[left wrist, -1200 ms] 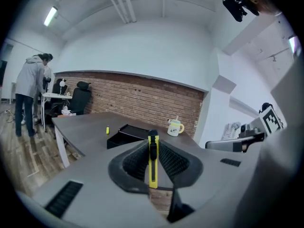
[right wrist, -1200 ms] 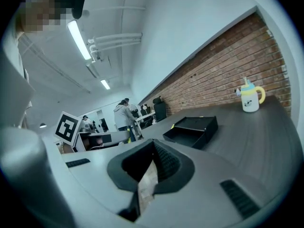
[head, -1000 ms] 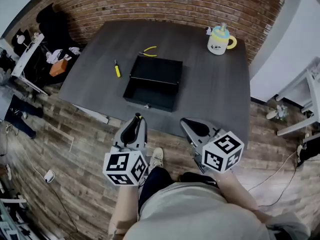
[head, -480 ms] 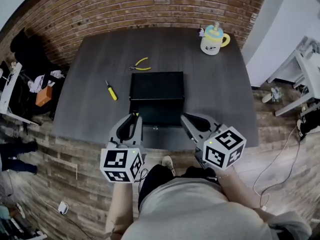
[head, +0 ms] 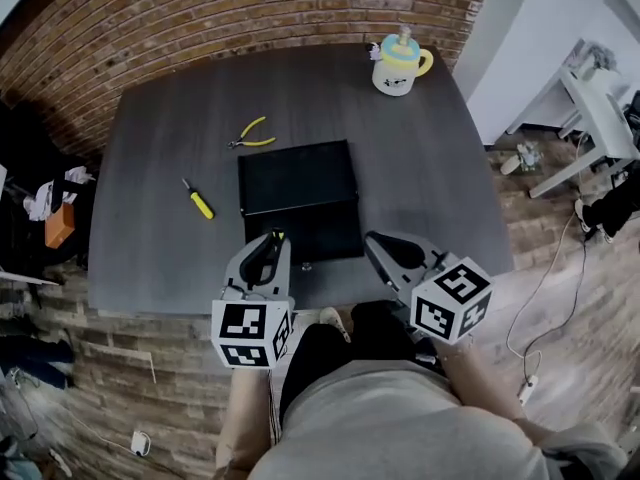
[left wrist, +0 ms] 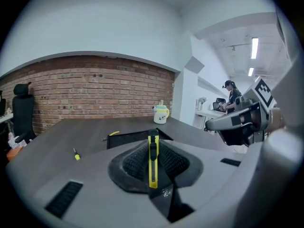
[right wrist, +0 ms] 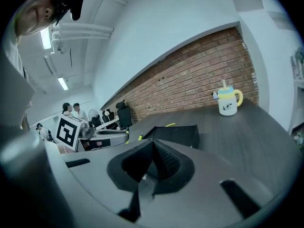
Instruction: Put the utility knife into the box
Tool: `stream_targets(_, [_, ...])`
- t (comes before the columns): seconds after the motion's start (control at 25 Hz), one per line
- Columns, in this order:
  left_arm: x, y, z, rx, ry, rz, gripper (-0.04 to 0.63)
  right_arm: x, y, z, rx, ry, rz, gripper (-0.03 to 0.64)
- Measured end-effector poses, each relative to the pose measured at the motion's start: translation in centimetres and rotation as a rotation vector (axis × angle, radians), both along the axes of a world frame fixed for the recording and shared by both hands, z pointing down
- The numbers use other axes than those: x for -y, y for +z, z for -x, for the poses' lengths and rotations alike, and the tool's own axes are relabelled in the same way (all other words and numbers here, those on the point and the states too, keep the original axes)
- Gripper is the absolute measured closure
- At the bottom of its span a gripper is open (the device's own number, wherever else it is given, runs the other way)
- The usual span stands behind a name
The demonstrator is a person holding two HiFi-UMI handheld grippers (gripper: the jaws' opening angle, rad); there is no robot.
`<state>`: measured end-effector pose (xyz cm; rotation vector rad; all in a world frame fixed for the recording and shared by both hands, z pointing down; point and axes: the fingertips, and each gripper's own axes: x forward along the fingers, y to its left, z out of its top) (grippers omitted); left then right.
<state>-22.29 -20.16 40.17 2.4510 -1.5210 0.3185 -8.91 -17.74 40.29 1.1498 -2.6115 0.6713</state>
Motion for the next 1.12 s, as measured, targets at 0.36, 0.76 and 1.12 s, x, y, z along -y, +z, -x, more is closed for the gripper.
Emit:
stream_targets(0.36, [0.7, 2.7, -1.8, 0.281, 0.152, 0.002, 0.517, 1.1, 2.3, 0.0, -0.006, -0.042, 0.052, 0.612])
stream_targets(0.76, [3.0, 5.8, -2.6, 0.646, 0.360, 0.052, 0.517, 3.7, 3.1, -1.1, 0.018, -0.067, 0.086, 0.612])
stream_targets(1.12, [3.3, 9.4, -3.8, 0.776, 0.530, 0.121, 0.517, 4.8, 3.8, -1.4, 0.018, -0.076, 0.111, 0.612])
